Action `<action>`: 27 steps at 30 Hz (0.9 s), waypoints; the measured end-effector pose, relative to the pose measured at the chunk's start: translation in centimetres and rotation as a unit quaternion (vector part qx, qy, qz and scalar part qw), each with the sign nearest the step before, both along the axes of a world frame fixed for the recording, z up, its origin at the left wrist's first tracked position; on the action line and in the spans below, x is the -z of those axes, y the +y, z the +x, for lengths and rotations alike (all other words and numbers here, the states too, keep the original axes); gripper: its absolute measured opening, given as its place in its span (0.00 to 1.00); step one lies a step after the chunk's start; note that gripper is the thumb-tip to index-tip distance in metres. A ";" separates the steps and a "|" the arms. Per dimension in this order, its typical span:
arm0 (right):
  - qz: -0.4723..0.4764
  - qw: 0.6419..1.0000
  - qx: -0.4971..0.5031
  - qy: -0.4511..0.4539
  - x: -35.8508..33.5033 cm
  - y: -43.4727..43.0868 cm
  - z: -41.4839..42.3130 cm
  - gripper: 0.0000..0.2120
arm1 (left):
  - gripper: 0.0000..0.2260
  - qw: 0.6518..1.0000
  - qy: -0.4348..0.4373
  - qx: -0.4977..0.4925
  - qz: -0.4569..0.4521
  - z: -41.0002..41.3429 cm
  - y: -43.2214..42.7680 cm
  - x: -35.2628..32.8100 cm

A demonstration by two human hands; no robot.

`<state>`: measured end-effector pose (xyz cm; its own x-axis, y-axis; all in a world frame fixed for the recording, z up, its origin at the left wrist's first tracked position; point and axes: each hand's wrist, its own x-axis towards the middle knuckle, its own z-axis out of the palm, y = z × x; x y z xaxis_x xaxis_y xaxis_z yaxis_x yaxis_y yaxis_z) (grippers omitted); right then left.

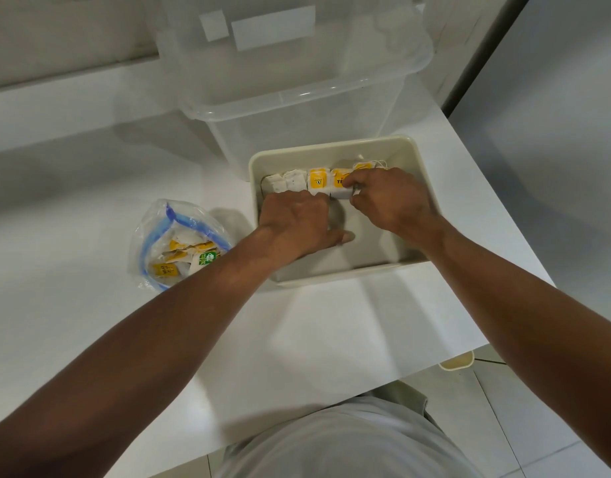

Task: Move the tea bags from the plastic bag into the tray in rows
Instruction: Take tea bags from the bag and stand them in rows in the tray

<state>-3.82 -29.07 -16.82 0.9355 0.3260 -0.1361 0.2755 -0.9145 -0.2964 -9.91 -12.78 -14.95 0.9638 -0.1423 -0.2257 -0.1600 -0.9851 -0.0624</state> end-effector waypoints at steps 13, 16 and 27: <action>0.109 0.987 -0.044 0.106 -1.1 -0.2 -1.4 0.11 | 0.30 0.995 0.011 -0.010 -0.097 0.9 1.5 -1.7; 0.152 0.978 -0.064 0.129 -1.8 -0.1 -2.2 0.09 | 0.23 0.977 0.071 -0.024 -0.199 1.2 2.8 -3.8; 0.222 0.965 -0.069 0.126 -4.0 3.6 -4.7 0.06 | 0.14 0.892 0.081 -0.074 -0.439 -1.7 8.7 -6.7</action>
